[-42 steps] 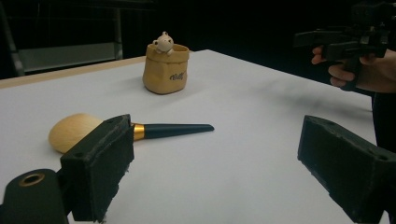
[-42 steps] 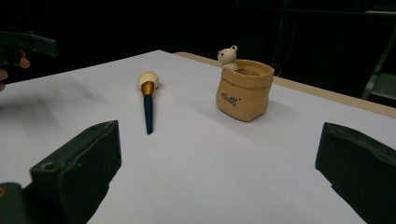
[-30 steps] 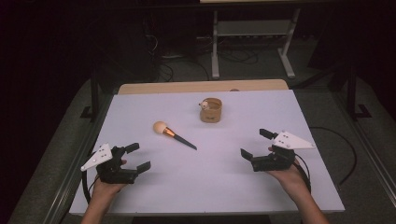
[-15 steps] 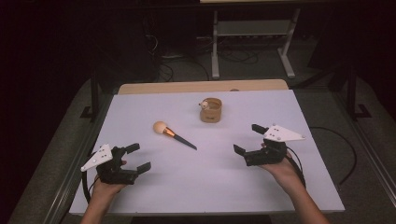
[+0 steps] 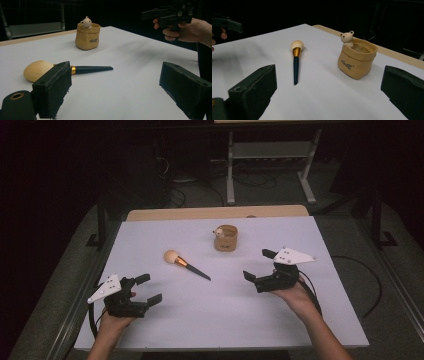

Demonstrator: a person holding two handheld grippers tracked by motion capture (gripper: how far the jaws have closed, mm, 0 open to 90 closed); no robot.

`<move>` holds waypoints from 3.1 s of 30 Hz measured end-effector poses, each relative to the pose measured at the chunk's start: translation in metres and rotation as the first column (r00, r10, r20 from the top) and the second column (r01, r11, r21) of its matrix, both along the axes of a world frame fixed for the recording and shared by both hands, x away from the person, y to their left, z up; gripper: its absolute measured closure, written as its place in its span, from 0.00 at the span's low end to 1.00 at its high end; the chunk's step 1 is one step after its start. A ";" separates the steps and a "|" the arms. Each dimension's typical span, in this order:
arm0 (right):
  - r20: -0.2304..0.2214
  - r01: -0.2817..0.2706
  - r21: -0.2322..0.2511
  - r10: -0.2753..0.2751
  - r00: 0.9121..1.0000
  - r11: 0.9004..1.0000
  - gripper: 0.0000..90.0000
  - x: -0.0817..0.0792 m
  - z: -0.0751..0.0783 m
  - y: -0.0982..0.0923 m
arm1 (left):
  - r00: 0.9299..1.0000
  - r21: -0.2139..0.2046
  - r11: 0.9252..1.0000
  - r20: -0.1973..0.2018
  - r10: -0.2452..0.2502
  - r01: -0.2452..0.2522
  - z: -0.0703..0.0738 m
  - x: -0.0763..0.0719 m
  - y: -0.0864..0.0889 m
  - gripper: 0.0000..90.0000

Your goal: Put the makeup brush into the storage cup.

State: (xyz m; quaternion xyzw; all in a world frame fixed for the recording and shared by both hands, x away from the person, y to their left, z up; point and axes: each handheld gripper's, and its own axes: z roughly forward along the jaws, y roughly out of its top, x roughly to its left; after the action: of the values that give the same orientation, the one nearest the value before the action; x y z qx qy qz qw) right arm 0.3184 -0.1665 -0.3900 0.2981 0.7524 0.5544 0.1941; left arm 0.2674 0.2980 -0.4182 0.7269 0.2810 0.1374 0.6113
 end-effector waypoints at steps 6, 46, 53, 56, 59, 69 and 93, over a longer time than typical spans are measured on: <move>0.000 -0.010 0.000 0.010 1.000 1.000 0.00 0.006 0.001 0.008 | 1.000 -0.008 1.000 0.003 0.005 -0.005 0.000 0.001 0.000 0.11; -0.011 -0.049 0.022 0.050 0.999 0.999 0.00 0.042 0.014 0.046 | 1.000 -0.016 1.000 0.013 -0.008 0.009 -0.001 0.002 -0.002 0.12; -0.005 -0.063 0.016 0.063 0.998 0.998 0.00 0.046 0.019 0.054 | 1.000 -0.023 1.000 0.009 -0.005 0.006 -0.001 0.001 -0.002 0.12; -0.009 -0.068 0.013 0.068 0.998 0.998 0.00 0.048 0.020 0.057 | 1.000 -0.023 1.000 0.008 -0.004 0.004 -0.001 0.001 -0.002 0.12; -0.007 -0.072 0.011 0.072 0.997 0.997 0.00 0.049 0.021 0.059 | 1.000 -0.029 1.000 0.006 -0.003 0.003 -0.001 0.001 -0.002 0.12; -0.022 -0.086 0.014 0.086 0.996 0.996 0.00 0.058 0.027 0.071 | 1.000 -0.036 0.999 0.005 0.001 -0.001 0.000 0.001 0.000 0.12; -0.023 -0.136 0.000 0.136 0.990 0.991 0.00 0.078 0.033 0.106 | 1.000 -0.038 0.999 0.004 0.001 -0.001 0.000 0.001 0.000 0.12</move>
State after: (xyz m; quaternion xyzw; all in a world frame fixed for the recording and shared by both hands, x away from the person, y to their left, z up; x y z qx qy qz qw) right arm 0.3960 -0.0603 -0.3574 0.2525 0.7735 0.5624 0.1473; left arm 0.2679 0.2983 -0.4181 0.7148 0.2827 0.1335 0.6255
